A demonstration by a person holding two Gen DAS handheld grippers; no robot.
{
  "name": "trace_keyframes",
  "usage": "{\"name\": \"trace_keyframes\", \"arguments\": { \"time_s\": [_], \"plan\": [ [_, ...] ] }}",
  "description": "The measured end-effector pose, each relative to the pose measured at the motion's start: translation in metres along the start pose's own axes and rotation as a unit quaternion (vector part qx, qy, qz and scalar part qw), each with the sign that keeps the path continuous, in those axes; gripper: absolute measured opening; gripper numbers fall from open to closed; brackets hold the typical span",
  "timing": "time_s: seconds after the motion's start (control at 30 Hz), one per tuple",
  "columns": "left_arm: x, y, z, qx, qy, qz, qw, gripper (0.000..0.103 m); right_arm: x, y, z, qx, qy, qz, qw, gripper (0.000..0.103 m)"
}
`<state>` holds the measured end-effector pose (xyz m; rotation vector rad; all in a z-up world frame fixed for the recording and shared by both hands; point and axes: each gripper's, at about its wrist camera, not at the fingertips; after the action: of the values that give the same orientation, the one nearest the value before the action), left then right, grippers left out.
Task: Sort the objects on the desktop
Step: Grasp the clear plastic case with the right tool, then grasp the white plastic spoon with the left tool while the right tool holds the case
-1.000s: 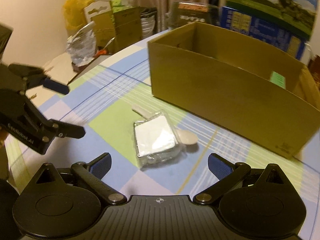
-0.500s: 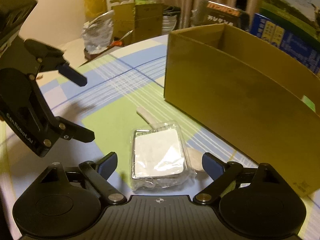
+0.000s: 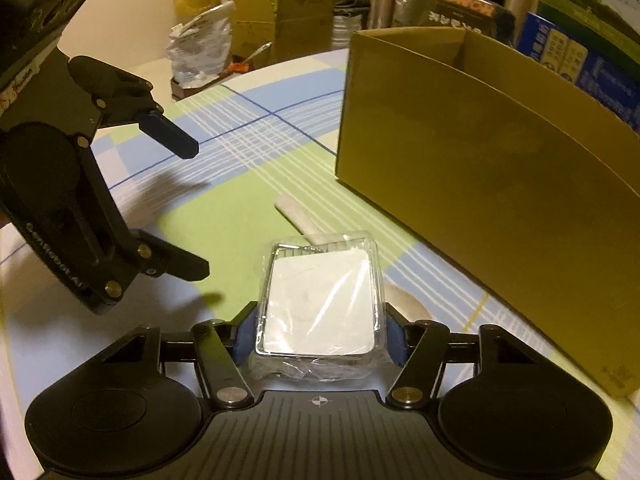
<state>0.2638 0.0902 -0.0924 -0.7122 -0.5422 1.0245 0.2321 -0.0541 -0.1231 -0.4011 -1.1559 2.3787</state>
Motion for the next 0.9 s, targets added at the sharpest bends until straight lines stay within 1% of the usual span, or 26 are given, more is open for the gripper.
{"name": "trace_keyframes", "arguments": {
  "time_s": [0.1,0.2,0.33,0.43,0.57,0.63,0.73,0.83,0.9],
  "plan": [
    [-0.002,-0.001,-0.002,-0.001,0.007,-0.008,0.9999,0.101,-0.004,0.004,0.012,0.007,0.013,-0.01,1.0,0.059],
    [-0.005,-0.005,-0.005,0.0,0.024,-0.02,0.9995,0.099,-0.012,0.011,0.029,0.014,0.024,-0.026,0.999,0.059],
    [-0.017,-0.014,-0.012,-0.005,0.052,-0.06,0.9969,0.093,-0.026,0.021,0.048,0.029,0.038,-0.037,0.998,0.059],
    [-0.029,-0.021,-0.018,-0.013,0.068,-0.101,0.9925,0.092,-0.036,0.027,0.059,0.037,0.054,-0.042,0.997,0.059],
    [-0.047,-0.031,-0.028,-0.021,0.096,-0.145,0.9846,0.085,-0.05,0.031,0.068,0.036,0.073,-0.06,0.995,0.059],
    [-0.054,-0.035,-0.036,-0.025,0.11,-0.157,0.9812,0.082,-0.056,0.032,0.071,0.033,0.079,-0.067,0.994,0.059],
    [-0.066,-0.042,-0.046,-0.028,0.134,-0.171,0.9756,0.08,-0.062,0.033,0.074,0.028,0.083,-0.078,0.993,0.059],
    [-0.077,-0.047,-0.058,-0.021,0.16,-0.187,0.9691,0.079,-0.067,0.037,0.078,0.023,0.088,-0.088,0.992,0.059],
    [-0.081,-0.05,-0.069,-0.013,0.167,-0.198,0.9659,0.076,-0.071,0.039,0.081,0.02,0.095,-0.099,0.99,0.059]
  ]
}}
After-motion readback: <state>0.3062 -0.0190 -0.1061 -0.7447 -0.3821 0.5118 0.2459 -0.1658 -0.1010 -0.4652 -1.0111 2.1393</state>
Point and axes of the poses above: each gripper's, at about its wrist camera, not at the fingertips, and z roughly against the way its jaws point, x to its left, y to its underside, and after that the axes turned 15 degrees about -x, right-handed
